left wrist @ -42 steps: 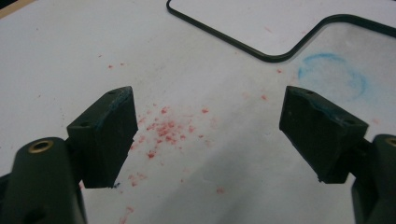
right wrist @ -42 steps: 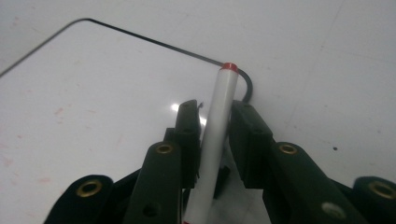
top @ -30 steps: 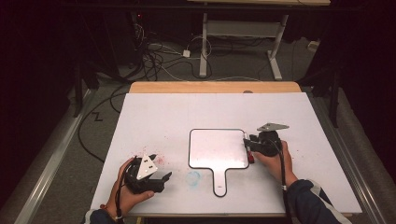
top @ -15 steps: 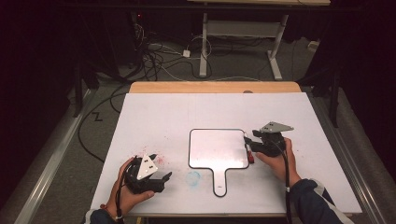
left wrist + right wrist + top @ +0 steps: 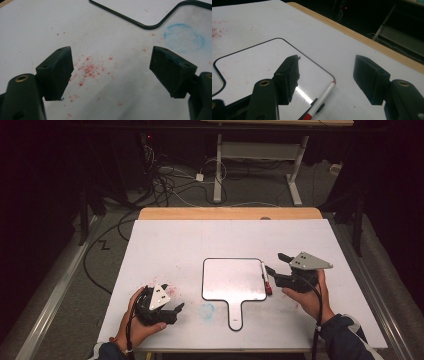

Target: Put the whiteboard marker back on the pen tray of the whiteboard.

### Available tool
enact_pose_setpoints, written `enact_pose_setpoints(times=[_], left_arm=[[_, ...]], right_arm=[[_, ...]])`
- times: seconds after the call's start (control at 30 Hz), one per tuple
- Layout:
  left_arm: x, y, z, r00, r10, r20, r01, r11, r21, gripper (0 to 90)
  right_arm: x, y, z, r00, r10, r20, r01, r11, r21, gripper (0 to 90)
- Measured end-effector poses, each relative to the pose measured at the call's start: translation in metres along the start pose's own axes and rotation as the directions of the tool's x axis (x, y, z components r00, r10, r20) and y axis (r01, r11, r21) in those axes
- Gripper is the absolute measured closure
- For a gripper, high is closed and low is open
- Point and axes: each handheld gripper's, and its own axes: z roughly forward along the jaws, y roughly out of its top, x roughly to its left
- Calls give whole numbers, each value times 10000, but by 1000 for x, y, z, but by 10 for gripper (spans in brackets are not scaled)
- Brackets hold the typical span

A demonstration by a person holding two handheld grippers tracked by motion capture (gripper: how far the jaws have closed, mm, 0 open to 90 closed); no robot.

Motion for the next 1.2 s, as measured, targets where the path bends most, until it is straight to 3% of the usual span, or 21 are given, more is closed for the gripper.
enact_pose_setpoints(times=[0.17, 0.3, 0.47, 0.87, 1.0, 1.2], left_arm=[[0, 1, 1, 10000, -2, -49, 2, 10000, -42, 184], [-1, 1, 2, 9999, 67, -107, -67, 10000, -33, 184], [-1, 2, 2, 9985, 207, -508, -204, 9998, 58, 180], [-1, 1, 0, 9974, 309, -648, -312, 9995, -27, 180], [-3, 1, 0, 9942, 638, -869, -634, 9980, 74, 180], [-3, 1, 0, 9943, 692, -814, -694, 9976, 4, 180]], right_arm=[[7, -1, -17, 9984, -564, 81, 567, 9979, -312, 323], [8, -6, -29, 9981, -617, -88, 612, 9969, -500, 297], [9, -13, -41, 9953, -970, 47, 971, 9935, -596, 287], [0, -35, -62, 9978, -572, 347, 598, 9949, -808, 237], [-4, -46, -67, 9974, -537, 473, 568, 9962, -663, 218], [-8, -62, -69, 9958, -431, 807, 454, 9986, -273, 198]])
